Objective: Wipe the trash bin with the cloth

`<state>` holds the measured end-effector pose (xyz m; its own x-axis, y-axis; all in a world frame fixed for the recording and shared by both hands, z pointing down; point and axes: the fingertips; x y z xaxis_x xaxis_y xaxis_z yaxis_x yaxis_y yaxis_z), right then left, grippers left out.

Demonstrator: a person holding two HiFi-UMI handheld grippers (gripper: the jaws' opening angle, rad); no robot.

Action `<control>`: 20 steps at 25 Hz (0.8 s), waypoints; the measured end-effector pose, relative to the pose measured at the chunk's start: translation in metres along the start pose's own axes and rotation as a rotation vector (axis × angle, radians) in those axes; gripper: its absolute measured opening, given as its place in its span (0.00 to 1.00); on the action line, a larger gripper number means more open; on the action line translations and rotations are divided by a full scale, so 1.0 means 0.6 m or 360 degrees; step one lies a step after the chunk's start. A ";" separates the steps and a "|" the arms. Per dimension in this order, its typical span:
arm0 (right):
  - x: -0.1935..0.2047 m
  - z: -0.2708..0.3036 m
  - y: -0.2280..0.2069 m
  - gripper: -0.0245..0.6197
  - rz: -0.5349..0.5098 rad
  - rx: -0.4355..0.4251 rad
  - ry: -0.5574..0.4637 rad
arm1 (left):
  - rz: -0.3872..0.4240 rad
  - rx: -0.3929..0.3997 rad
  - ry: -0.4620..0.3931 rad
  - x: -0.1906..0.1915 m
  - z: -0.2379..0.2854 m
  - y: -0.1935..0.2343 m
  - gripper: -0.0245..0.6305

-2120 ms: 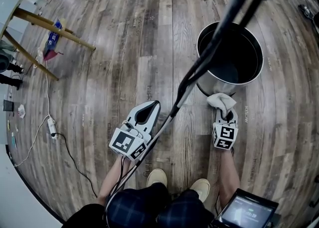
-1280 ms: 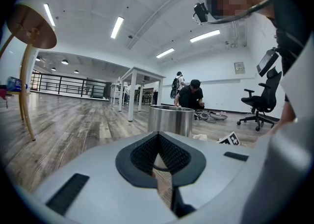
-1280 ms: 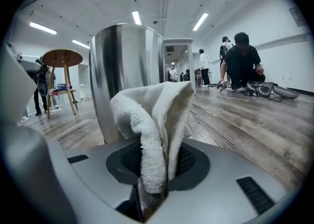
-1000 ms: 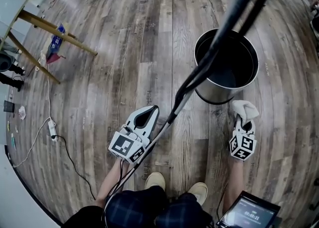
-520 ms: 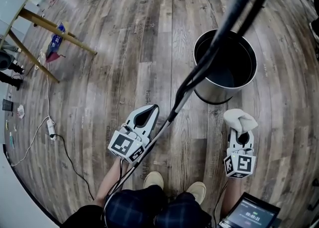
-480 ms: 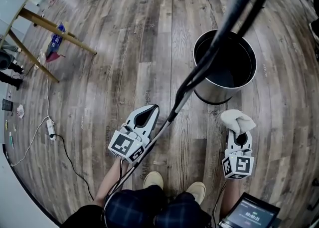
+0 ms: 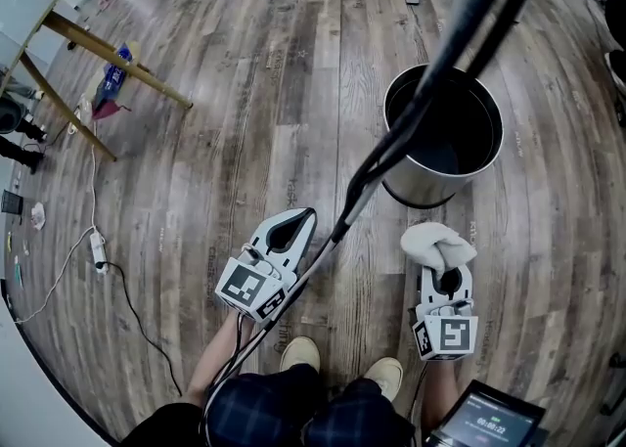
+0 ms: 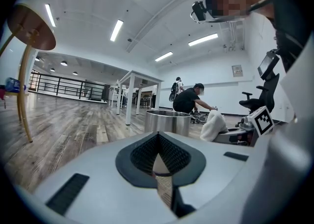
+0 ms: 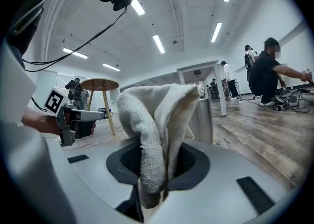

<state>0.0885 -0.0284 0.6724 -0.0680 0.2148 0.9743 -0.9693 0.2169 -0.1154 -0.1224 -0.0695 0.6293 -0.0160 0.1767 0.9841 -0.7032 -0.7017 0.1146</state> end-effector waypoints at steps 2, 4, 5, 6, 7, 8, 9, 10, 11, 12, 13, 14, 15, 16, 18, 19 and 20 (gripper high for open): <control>-0.010 -0.002 -0.001 0.18 -0.0026 0.0008 -0.0008 | 0.0012 0.0006 -0.0008 -0.003 0.000 0.003 0.03; -0.019 -0.005 -0.001 0.18 -0.0038 0.0016 -0.0007 | 0.0016 0.0020 -0.0012 -0.007 0.001 0.002 0.03; -0.025 -0.007 0.000 0.18 -0.0044 0.0015 -0.0008 | 0.0016 0.0024 -0.0015 -0.011 0.002 0.001 0.03; -0.033 -0.008 0.002 0.18 -0.0049 0.0013 -0.0008 | 0.0013 0.0029 -0.0020 -0.017 0.001 0.000 0.03; -0.041 -0.009 0.003 0.18 -0.0050 0.0015 -0.0008 | 0.0009 0.0037 -0.0026 -0.024 0.001 -0.002 0.03; -0.050 -0.011 0.004 0.18 -0.0051 0.0018 -0.0009 | 0.0005 0.0044 -0.0032 -0.032 0.002 -0.004 0.03; -0.061 -0.013 0.004 0.18 -0.0056 0.0018 -0.0012 | 0.0003 0.0052 -0.0037 -0.040 0.003 -0.007 0.03; -0.073 -0.014 0.003 0.18 -0.0061 0.0018 -0.0017 | 0.0005 0.0060 -0.0039 -0.049 0.004 -0.009 0.03; -0.084 -0.016 0.003 0.18 -0.0059 0.0022 -0.0022 | 0.0010 0.0066 -0.0038 -0.059 0.005 -0.011 0.03; -0.095 -0.018 0.003 0.18 -0.0050 0.0030 -0.0025 | 0.0017 0.0069 -0.0036 -0.070 0.004 -0.012 0.03; -0.107 -0.021 0.005 0.18 -0.0041 0.0038 -0.0027 | 0.0023 0.0067 -0.0033 -0.082 0.002 -0.012 0.03; -0.119 -0.024 0.008 0.18 -0.0037 0.0041 -0.0028 | 0.0025 0.0062 -0.0030 -0.095 -0.001 -0.012 0.03; -0.132 -0.027 0.012 0.18 -0.0041 0.0040 -0.0028 | 0.0024 0.0057 -0.0029 -0.109 -0.004 -0.012 0.03; -0.146 -0.031 0.016 0.18 -0.0051 0.0035 -0.0028 | 0.0018 0.0051 -0.0030 -0.124 -0.008 -0.013 0.03; -0.174 -0.038 0.023 0.18 -0.0071 0.0031 -0.0028 | 0.0011 0.0048 -0.0034 -0.157 -0.014 -0.016 0.03; -0.189 -0.043 0.025 0.18 -0.0076 0.0036 -0.0025 | 0.0012 0.0053 -0.0036 -0.175 -0.017 -0.020 0.03; -0.206 -0.047 0.026 0.18 -0.0077 0.0039 -0.0021 | 0.0012 0.0062 -0.0039 -0.194 -0.019 -0.024 0.03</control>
<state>0.0885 -0.0246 0.5445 -0.0239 0.1919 0.9811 -0.9771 0.2032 -0.0635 -0.1182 -0.0723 0.5113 -0.0036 0.1545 0.9880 -0.6750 -0.7293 0.1116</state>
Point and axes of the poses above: the fingertips, and each gripper's own axes: z forward along the fingers, y to its left, x out of its underside, and after that the axes turned 7 degrees about x, right-handed
